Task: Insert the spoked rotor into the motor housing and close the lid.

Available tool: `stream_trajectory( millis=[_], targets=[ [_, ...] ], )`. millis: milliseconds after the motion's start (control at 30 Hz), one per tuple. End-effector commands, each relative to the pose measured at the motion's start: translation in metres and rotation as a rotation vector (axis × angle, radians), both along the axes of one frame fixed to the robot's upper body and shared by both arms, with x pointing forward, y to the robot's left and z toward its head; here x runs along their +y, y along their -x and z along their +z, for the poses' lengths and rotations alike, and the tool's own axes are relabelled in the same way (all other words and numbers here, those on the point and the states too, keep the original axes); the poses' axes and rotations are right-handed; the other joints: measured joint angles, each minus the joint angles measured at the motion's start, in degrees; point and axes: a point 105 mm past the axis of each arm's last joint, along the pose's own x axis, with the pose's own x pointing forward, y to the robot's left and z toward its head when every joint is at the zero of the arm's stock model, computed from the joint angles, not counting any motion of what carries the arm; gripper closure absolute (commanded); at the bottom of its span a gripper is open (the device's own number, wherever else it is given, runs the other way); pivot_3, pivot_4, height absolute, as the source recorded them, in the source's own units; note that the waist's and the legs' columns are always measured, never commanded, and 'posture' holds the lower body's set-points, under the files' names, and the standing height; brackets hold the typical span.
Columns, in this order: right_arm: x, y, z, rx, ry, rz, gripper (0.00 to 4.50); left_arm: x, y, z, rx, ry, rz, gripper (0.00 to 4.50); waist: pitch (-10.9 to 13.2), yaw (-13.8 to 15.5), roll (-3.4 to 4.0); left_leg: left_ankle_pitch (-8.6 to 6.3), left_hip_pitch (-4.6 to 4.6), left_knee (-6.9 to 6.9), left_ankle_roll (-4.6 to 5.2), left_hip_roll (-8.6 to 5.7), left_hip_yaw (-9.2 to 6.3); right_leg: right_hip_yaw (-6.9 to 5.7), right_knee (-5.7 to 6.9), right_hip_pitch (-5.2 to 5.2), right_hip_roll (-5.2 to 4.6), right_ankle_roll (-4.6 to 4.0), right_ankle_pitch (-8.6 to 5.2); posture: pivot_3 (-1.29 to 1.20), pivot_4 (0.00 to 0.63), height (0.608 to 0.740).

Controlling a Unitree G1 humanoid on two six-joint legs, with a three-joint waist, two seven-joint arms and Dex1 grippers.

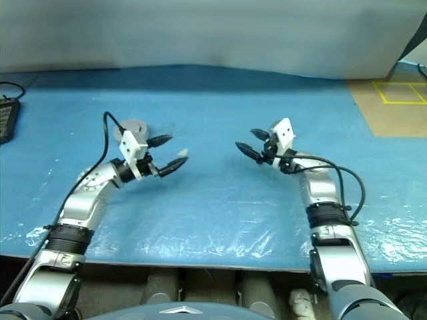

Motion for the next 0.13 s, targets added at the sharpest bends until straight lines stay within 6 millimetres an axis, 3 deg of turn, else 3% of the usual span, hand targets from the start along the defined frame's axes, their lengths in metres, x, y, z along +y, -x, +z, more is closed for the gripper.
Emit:
stream_trajectory(
  millis=[33, 133],
  targets=[
    [0.0078, 0.0084, 0.0064, -0.071, 0.064, 0.082, 0.05, -0.0020, -0.0017, 0.0002, -0.036, -0.032, -0.027, 0.00, 0.0, -0.1, 0.00, 0.00, 0.01, -0.01, 0.00, 0.01, 0.00, 0.00, 0.01, 0.00, 0.02, 0.00, 0.00, 0.00, 0.150, 0.740],
    [0.0066, 0.0049, 0.0094, -0.104, 0.069, 0.062, 0.05, -0.0019, -0.0068, -0.0009, -0.037, -0.025, -0.019, 0.00, 0.0, -0.1, 0.00, 0.00, 0.01, 0.00, 0.02, 0.02, 0.00, 0.00, 0.02, -0.01, 0.01, -0.03, -0.01, 0.00, 0.150, 0.740]
  ],
)
